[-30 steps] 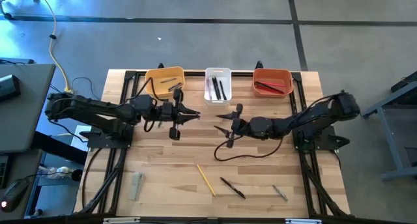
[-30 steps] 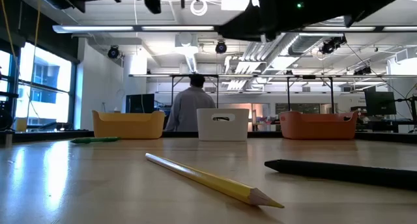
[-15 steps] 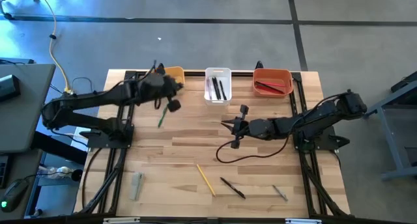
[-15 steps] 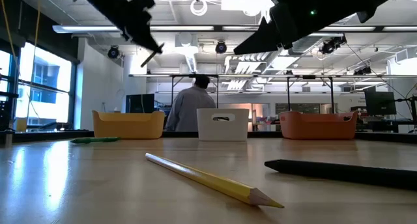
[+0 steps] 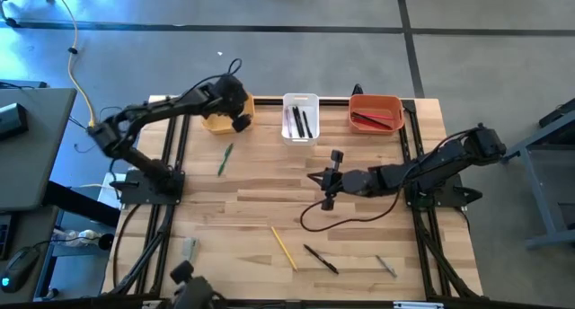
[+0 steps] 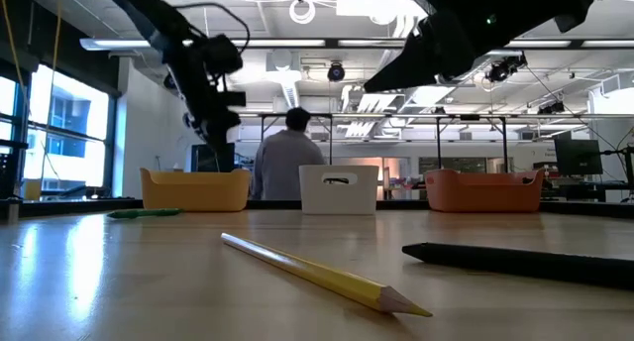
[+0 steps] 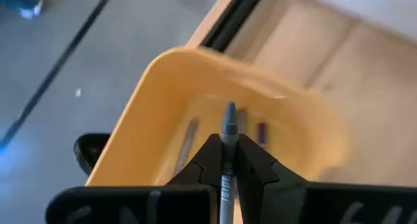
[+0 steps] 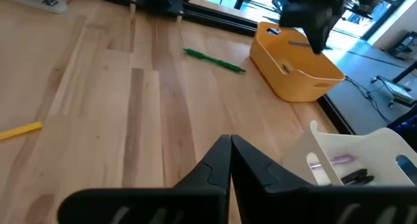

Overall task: Sort crayons/erasers/pens/pencils in bins
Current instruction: Put the gray crayon into the yellow bin

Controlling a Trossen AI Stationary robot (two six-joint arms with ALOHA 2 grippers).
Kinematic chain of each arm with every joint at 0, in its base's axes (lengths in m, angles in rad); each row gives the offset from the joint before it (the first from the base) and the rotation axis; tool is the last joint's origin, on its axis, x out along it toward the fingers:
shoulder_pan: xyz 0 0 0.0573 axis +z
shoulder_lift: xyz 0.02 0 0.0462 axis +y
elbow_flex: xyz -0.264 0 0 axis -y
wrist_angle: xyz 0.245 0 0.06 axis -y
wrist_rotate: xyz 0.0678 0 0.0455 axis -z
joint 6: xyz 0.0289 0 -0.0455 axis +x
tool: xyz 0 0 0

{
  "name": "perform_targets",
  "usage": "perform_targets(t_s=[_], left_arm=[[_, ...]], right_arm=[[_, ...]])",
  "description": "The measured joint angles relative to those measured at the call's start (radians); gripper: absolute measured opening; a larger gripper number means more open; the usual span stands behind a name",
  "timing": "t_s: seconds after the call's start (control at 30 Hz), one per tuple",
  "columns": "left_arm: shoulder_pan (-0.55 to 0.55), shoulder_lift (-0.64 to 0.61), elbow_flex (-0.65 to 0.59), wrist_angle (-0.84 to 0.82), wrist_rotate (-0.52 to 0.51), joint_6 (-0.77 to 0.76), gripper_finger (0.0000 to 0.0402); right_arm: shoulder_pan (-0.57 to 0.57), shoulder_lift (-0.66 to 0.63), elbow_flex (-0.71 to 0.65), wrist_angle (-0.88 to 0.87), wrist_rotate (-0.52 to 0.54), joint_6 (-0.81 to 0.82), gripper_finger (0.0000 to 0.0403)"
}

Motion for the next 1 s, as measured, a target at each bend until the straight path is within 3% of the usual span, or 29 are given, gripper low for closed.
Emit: perform_targets(t_s=[0.37,0.7,1.0], left_arm=[[0.116,0.182,0.019,0.033,0.076,0.019,0.0004],[0.121,0.203,0.019,0.036,0.128,0.036,0.0008],[0.126,0.203,0.019,0.05,0.129,0.026,0.0051]], right_arm=[[0.014,0.0,0.0,-0.006,0.0,0.0,0.0],[0.014,0.0,0.0,-0.006,0.0,0.0,0.0],[0.014,0.0,0.0,-0.006,0.0,0.0,0.0]])
